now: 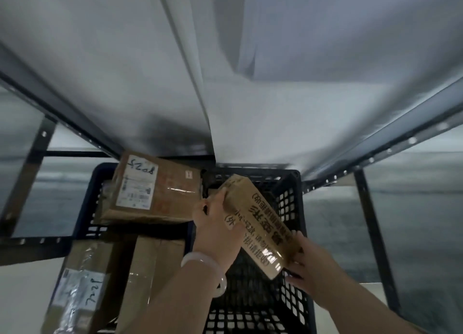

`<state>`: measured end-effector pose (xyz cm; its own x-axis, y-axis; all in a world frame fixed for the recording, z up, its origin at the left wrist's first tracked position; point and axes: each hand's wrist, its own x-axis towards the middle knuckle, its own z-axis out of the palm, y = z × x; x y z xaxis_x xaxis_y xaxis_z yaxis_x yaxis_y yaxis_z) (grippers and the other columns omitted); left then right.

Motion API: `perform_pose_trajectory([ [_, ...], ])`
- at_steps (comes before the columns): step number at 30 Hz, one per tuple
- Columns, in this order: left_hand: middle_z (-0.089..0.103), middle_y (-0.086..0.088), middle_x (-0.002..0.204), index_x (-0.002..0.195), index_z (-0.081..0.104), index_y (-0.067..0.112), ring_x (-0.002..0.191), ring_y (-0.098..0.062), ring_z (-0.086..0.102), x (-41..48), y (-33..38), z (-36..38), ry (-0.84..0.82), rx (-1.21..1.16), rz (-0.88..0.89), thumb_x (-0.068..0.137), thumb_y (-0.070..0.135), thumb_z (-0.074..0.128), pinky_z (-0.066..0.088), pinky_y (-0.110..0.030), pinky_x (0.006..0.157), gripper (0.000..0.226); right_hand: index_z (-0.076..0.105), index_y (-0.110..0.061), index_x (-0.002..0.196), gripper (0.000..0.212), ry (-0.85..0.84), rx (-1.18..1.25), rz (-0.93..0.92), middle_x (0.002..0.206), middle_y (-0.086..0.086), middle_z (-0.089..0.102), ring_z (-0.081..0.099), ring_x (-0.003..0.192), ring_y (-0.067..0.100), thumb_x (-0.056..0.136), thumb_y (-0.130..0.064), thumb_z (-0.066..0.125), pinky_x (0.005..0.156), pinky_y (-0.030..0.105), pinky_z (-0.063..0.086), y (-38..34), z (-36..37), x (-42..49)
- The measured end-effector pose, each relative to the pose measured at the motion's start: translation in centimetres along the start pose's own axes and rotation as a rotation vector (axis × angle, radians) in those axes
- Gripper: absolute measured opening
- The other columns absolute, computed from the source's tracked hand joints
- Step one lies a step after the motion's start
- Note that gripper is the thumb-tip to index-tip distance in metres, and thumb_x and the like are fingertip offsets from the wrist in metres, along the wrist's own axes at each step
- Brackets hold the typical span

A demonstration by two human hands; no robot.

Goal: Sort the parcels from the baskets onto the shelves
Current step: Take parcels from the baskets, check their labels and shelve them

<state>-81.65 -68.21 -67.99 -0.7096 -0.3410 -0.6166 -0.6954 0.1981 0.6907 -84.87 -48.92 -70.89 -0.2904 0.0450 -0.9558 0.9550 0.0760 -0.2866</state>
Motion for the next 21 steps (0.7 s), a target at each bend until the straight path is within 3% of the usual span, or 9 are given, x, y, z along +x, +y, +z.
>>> perform_pose_trajectory([
  [2,0.017,0.006,0.148,0.148,0.025,0.044,0.092,0.001,0.047,-2.9,2.8,-1.3,0.002,0.005,0.054,0.094,0.018,0.057,0.040,-0.004,0.063,0.068,0.053,-0.015,0.124,0.038,-0.008,0.036,0.008,0.112,0.013,0.065,0.061,0.102,0.032,0.101,-0.042,0.043,0.104,0.055,0.041,-0.1,-0.6,-4.4],
  [5,0.023,0.008,0.147,0.150,0.024,0.040,0.097,0.003,0.041,-7.8,6.7,-3.2,0.022,0.053,0.141,0.095,0.014,0.059,0.036,-0.006,0.088,0.070,0.054,-0.015,0.125,0.039,0.001,0.111,-0.003,0.107,0.012,0.067,0.064,0.095,0.034,0.100,-0.043,0.045,0.103,0.053,0.042,0.1,-1.3,-10.9],
  [9,0.026,0.004,0.148,0.153,0.021,0.025,0.108,-0.002,0.035,-14.0,11.3,-6.2,0.050,0.109,0.234,0.094,0.021,0.062,0.027,0.002,0.083,0.072,0.057,-0.012,0.120,0.042,-0.013,0.181,-0.072,0.112,0.017,0.067,0.065,0.099,0.034,0.101,-0.045,0.042,0.102,0.054,0.044,0.9,-2.2,-19.4],
  [12,0.046,0.001,0.135,0.133,0.050,0.022,0.109,-0.005,0.045,-18.0,13.6,-8.9,0.062,0.133,0.308,0.091,0.048,0.055,0.038,-0.015,0.094,0.049,0.058,-0.009,0.101,0.031,0.011,0.214,-0.179,0.103,0.019,0.065,0.062,0.092,0.034,0.103,-0.034,0.040,0.099,0.053,0.046,1.5,-2.7,-26.1],
  [13,0.056,0.001,0.124,0.119,0.059,0.022,0.100,-0.005,0.053,-19.2,14.0,-9.9,0.067,0.112,0.336,0.090,0.053,0.049,0.046,-0.016,0.088,0.044,0.058,-0.010,0.095,0.028,0.021,0.224,-0.228,0.103,0.019,0.065,0.062,0.092,0.034,0.103,-0.030,0.040,0.094,0.052,0.049,1.7,-2.7,-28.3],
  [15,0.060,0.007,0.102,0.106,0.062,0.021,0.083,0.001,0.055,-21.7,14.5,-12.0,0.072,0.091,0.356,0.098,0.041,0.043,0.043,-0.006,0.069,0.029,0.056,-0.010,0.097,0.024,0.119,0.220,-0.377,0.103,0.019,0.065,0.063,0.091,0.032,0.102,-0.024,0.038,0.077,0.046,0.055,2.3,-2.7,-32.3],
  [17,0.058,0.007,0.102,0.118,0.061,0.014,0.083,0.003,0.055,-24.3,14.4,-14.2,0.065,0.053,0.369,0.103,0.030,0.042,0.037,0.001,0.069,0.030,0.052,-0.012,0.111,0.020,0.246,0.227,-0.533,0.103,0.018,0.064,0.064,0.089,0.030,0.102,-0.024,0.038,0.072,0.043,0.057,3.2,-2.7,-36.2],
  [18,0.060,0.002,0.106,0.121,0.061,0.012,0.090,-0.006,0.059,-26.0,14.5,-15.3,0.044,0.017,0.367,0.101,0.039,0.042,0.039,0.000,0.075,0.039,0.050,-0.014,0.117,0.022,0.279,0.240,-0.589,0.103,0.016,0.064,0.065,0.089,0.029,0.103,-0.026,0.039,0.075,0.044,0.058,3.8,-2.7,-38.2],
  [21,0.070,-0.002,0.109,0.112,0.065,0.016,0.105,-0.022,0.064,-30.2,14.5,-17.4,-0.126,-0.222,0.198,0.079,0.077,0.039,0.049,-0.044,0.099,0.074,0.056,-0.012,0.124,0.039,0.330,0.187,-0.707,0.114,0.016,0.064,0.063,0.102,0.032,0.102,-0.039,0.039,0.093,0.051,0.052,5.9,-2.8,-43.7],
])
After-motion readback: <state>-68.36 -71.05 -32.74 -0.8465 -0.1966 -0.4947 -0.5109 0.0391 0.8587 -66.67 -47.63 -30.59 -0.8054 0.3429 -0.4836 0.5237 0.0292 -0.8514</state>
